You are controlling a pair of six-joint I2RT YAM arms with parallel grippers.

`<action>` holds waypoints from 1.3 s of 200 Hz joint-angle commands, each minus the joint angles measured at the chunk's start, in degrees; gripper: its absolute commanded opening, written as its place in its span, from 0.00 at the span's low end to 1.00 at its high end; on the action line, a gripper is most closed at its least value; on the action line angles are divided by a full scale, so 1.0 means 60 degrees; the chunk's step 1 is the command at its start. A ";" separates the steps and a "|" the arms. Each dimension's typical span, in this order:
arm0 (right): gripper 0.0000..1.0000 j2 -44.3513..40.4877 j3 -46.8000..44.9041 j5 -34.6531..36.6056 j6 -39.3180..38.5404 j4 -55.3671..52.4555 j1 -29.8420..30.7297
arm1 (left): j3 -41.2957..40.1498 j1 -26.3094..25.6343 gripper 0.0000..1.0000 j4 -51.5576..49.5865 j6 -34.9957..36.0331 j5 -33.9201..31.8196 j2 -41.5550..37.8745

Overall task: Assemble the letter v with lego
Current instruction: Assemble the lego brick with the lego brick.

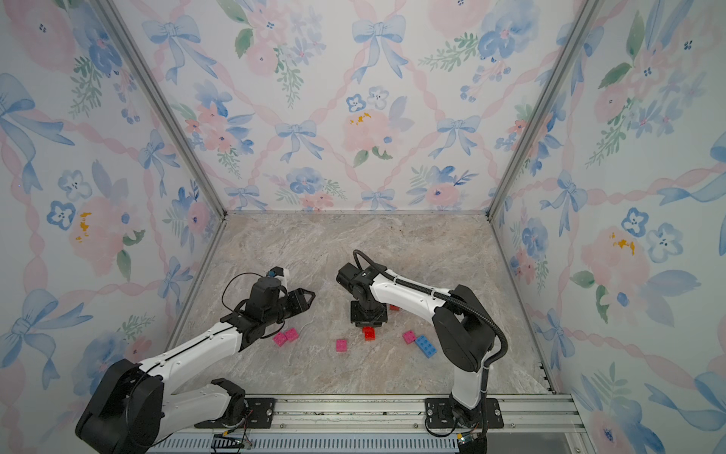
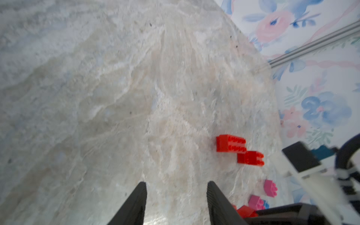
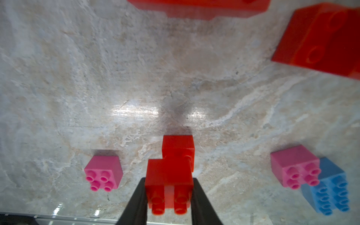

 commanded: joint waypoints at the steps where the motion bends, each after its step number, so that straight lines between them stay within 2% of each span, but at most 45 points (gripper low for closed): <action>1: 0.00 0.0310 0.0159 0.0127 0.0163 -0.0004 0.0098 | 0.0760 0.0397 0.58 -0.0433 0.0768 0.0988 0.0833; 24: 0.00 0.0307 0.0051 0.0170 0.0127 0.0072 0.0130 | 0.1287 0.0518 0.59 -0.0449 0.1129 0.1227 0.1494; 47: 0.00 0.0405 0.0017 0.0272 0.0098 0.0100 0.0202 | 0.1647 0.0591 0.59 -0.0988 0.1703 0.0493 0.1662; 116: 0.00 0.0479 -0.0325 0.0465 0.0201 0.0083 0.0288 | 0.1120 0.0768 0.58 -0.1269 0.1986 -0.0019 0.1548; 221: 0.00 0.0563 -0.1179 0.0750 0.0244 0.0920 0.0777 | 0.1126 0.0669 0.57 -0.1260 0.1777 0.0112 0.1535; 252: 0.00 0.0613 -0.1199 0.0723 0.0228 0.1123 0.0547 | 0.1261 0.0530 0.57 -0.1125 0.1479 0.0749 0.1760; 260: 0.07 0.0516 -0.1100 0.0696 0.0236 0.1120 0.0543 | 0.1295 0.0506 0.58 -0.1019 0.1382 0.1002 0.1817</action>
